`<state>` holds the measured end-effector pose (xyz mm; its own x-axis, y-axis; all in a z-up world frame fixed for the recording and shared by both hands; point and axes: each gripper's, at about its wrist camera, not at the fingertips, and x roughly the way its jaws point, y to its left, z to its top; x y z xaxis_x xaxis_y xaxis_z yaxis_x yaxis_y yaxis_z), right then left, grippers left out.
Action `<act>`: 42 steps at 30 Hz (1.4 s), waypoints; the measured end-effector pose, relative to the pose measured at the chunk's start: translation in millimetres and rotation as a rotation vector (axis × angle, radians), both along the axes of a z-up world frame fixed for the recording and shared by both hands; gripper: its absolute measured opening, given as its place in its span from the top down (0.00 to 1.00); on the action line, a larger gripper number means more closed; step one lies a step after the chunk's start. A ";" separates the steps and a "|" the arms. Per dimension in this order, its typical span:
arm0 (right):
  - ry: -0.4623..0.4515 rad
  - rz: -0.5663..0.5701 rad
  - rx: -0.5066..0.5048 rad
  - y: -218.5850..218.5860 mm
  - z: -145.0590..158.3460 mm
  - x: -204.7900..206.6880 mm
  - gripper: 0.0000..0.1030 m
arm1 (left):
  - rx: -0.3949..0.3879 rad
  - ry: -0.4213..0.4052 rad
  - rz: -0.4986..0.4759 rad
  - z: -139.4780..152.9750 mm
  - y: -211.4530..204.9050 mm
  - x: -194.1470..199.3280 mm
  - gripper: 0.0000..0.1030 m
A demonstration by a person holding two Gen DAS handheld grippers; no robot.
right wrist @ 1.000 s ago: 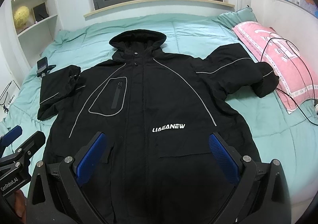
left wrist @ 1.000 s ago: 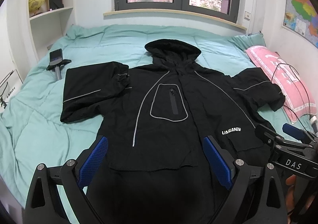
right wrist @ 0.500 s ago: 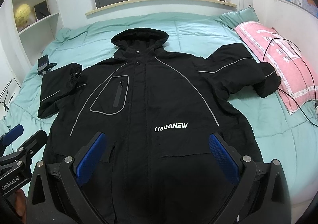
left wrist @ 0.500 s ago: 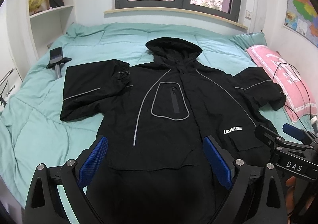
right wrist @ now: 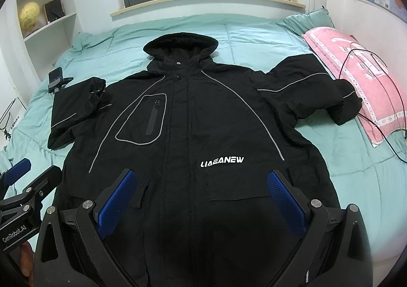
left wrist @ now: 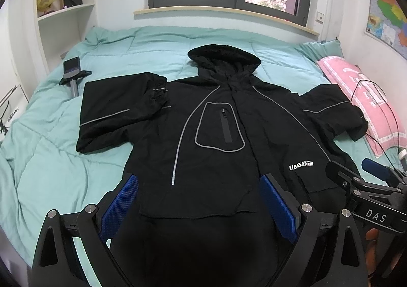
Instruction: Fold large clothes
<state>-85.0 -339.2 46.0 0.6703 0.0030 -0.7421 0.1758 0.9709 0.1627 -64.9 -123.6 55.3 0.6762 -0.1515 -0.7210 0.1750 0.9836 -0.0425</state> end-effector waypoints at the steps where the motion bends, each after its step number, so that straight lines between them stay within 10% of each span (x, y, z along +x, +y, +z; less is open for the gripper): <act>1: 0.000 0.001 -0.001 0.3 0.1 0.0 0.00 | 0.000 0.000 0.000 -0.1 0.0 0.0 0.07; 21: -0.003 0.010 -0.022 2.5 1.6 14.7 0.00 | 0.003 0.034 0.011 -10.2 4.6 14.0 0.07; 27: -0.125 0.051 -0.039 -4.2 -4.9 38.9 0.00 | 0.000 0.008 0.032 -21.4 28.4 41.7 0.07; 42: -0.030 -0.031 0.119 -52.1 -150.7 115.2 0.00 | 0.084 0.005 0.005 -72.9 60.3 204.7 0.06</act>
